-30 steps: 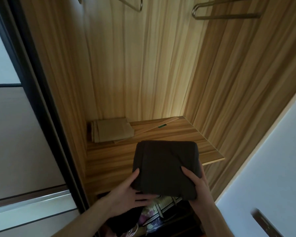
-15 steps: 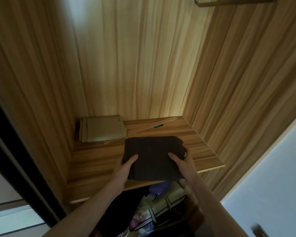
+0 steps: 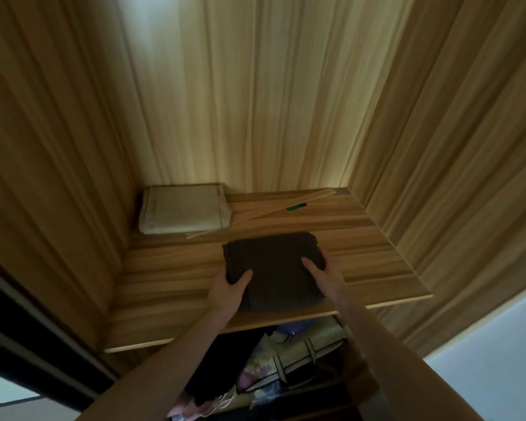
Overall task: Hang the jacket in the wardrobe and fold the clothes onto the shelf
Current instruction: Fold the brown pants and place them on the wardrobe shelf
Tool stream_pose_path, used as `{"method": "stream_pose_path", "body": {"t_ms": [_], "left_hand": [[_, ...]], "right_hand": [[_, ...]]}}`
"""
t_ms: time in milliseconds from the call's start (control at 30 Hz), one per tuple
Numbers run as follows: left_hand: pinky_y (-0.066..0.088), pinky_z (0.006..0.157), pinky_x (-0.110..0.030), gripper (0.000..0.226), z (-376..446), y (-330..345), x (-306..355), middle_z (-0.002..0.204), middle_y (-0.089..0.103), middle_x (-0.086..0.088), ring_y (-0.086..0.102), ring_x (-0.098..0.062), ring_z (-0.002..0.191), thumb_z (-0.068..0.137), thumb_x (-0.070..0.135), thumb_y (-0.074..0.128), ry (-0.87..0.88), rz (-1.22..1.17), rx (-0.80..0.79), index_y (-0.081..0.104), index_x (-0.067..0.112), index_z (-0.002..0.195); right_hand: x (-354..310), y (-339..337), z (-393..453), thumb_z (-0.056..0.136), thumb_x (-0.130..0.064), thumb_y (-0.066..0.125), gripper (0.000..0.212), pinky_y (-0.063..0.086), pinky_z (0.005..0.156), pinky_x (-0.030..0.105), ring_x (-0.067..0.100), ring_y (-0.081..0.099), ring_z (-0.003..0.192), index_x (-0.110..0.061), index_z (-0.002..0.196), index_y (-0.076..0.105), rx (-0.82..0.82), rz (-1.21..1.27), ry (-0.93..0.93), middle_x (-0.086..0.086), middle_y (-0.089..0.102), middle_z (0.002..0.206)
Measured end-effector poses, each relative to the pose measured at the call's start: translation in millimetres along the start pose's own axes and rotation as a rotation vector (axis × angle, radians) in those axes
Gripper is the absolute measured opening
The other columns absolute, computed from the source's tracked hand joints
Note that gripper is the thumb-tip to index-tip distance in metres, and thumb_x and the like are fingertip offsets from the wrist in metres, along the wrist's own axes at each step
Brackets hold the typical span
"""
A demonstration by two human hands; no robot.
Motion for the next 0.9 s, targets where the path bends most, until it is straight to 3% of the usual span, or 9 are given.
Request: {"method": "stream_pose_path", "body": {"t_ms": [133, 300, 467, 633, 733, 900], "left_hand": [[0.055, 0.099, -0.046, 0.063, 15.5, -3.5, -18.0, 0.124, 0.072, 0.002, 0.068, -0.026, 0.115, 0.088, 0.066, 0.066, 0.032, 0.356, 0.041, 0.060, 0.026, 0.137], [0.046, 0.105, -0.048, 0.068, 19.0, -14.2, -22.7, 0.124, 0.066, -0.006, 0.060, -0.031, 0.120, 0.087, 0.075, 0.058, 0.020, 0.664, 0.137, 0.057, 0.018, 0.124], [0.042, 0.110, -0.047, 0.065, 8.7, -14.2, 3.2, 0.140, 0.054, -0.006, 0.050, -0.027, 0.132, 0.096, 0.061, 0.056, 0.185, 0.651, 0.166, 0.045, 0.020, 0.144], [0.049, 0.108, -0.042, 0.059, -15.0, -19.3, 38.1, 0.142, 0.056, 0.002, 0.054, -0.020, 0.130, 0.101, 0.061, 0.041, 0.455, 0.633, 0.123, 0.045, 0.026, 0.149], [0.045, 0.112, -0.035, 0.055, -37.0, -24.9, 58.9, 0.146, 0.055, 0.002, 0.052, -0.016, 0.133, 0.105, 0.053, 0.045, 0.605, 0.625, 0.103, 0.045, 0.023, 0.151], [0.036, 0.121, -0.039, 0.058, -70.0, -38.9, 82.9, 0.157, 0.048, -0.002, 0.042, -0.018, 0.145, 0.106, 0.050, 0.044, 0.746, 0.642, 0.085, 0.040, 0.021, 0.156]], "right_hand": [[6.5, 8.6, 6.9, 0.104, -0.028, 0.062, 0.061, 0.035, 0.116, 0.033, 0.021, 0.048, 0.137, -0.015, 0.158, 0.038, -0.019, -0.149, 0.009, 0.002, 0.052, 0.145], [23.8, 11.2, 12.4, 0.103, -0.047, 0.056, 0.070, 0.029, 0.121, 0.050, 0.038, 0.033, 0.145, -0.030, 0.164, 0.025, -0.040, -0.504, 0.067, 0.010, 0.039, 0.160], [19.0, 11.6, -1.9, 0.104, -0.045, 0.057, 0.076, 0.025, 0.124, 0.051, 0.035, 0.022, 0.153, -0.024, 0.166, 0.018, 0.013, -0.417, 0.019, 0.009, 0.022, 0.168], [-6.1, 9.6, -40.2, 0.107, -0.043, 0.051, 0.063, 0.030, 0.125, 0.046, 0.022, 0.032, 0.153, -0.020, 0.162, 0.030, 0.118, -0.280, -0.171, 0.003, 0.035, 0.165], [-26.1, 11.5, -71.8, 0.108, -0.047, 0.044, 0.058, 0.035, 0.123, 0.047, 0.018, 0.040, 0.148, -0.021, 0.159, 0.038, 0.172, -0.307, -0.318, 0.002, 0.044, 0.160], [-52.8, 13.9, -118.7, 0.107, -0.058, 0.033, 0.065, 0.038, 0.119, 0.050, 0.018, 0.042, 0.148, -0.018, 0.158, 0.041, 0.284, -0.364, -0.449, -0.001, 0.047, 0.159]]}}
Point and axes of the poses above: each hand's wrist, its own z-axis towards the middle knuckle, its own y-axis out of the palm, x = y × z, the point moved 8 cm from there along z, towards the middle knuckle
